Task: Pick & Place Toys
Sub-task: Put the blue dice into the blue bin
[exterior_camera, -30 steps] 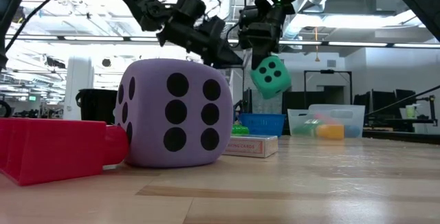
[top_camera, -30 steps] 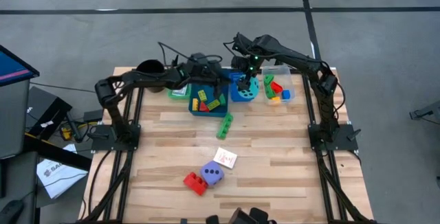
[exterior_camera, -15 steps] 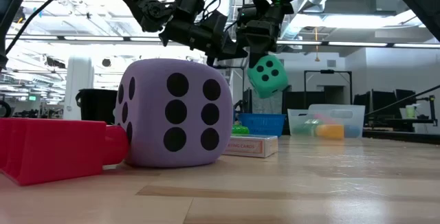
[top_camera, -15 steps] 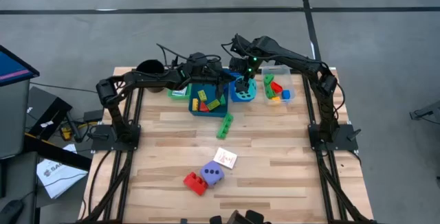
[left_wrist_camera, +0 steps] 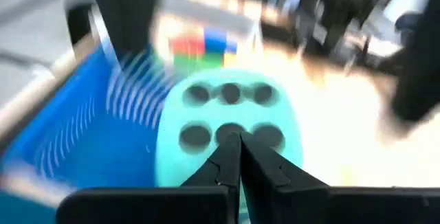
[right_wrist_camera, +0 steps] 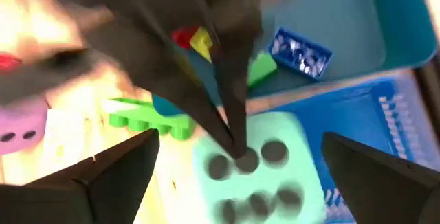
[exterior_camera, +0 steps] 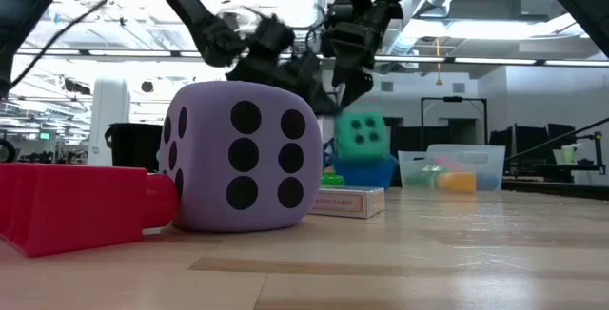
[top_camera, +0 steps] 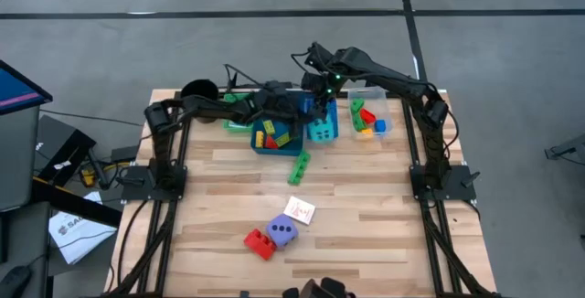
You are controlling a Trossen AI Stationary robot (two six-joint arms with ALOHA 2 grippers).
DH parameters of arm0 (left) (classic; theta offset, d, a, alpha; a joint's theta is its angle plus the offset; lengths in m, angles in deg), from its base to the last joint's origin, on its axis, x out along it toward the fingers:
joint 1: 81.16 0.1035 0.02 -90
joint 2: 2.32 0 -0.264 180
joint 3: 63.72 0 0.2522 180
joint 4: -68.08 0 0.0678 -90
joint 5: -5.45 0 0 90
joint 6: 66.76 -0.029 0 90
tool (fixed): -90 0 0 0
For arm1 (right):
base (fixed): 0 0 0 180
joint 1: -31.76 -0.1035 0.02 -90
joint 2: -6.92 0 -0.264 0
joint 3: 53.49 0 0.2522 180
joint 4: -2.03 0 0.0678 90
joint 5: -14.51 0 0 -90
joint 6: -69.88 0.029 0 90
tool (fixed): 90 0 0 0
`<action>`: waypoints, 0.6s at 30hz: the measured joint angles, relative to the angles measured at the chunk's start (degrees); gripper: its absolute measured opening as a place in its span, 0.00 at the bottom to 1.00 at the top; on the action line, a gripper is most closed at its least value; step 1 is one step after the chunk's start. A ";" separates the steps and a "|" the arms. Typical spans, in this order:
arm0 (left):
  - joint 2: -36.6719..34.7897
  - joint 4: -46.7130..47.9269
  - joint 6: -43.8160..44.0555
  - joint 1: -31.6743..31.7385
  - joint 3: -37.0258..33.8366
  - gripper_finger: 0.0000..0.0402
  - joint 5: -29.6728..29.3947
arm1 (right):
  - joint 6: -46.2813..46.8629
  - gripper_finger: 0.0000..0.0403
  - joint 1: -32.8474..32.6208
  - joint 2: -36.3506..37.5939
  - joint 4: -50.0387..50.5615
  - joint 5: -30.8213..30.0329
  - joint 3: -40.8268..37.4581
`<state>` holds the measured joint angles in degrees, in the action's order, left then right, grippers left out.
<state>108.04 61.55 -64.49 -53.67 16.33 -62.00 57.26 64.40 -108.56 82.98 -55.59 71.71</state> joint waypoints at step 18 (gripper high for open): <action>-7.31 1.42 1.20 4.99 0.04 0.00 -5.09 | 4.81 0.99 2.62 0.04 1.83 -0.89 3.89</action>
<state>100.74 62.97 -63.29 -48.68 16.36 -67.09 62.07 67.02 -108.52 84.81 -56.48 75.60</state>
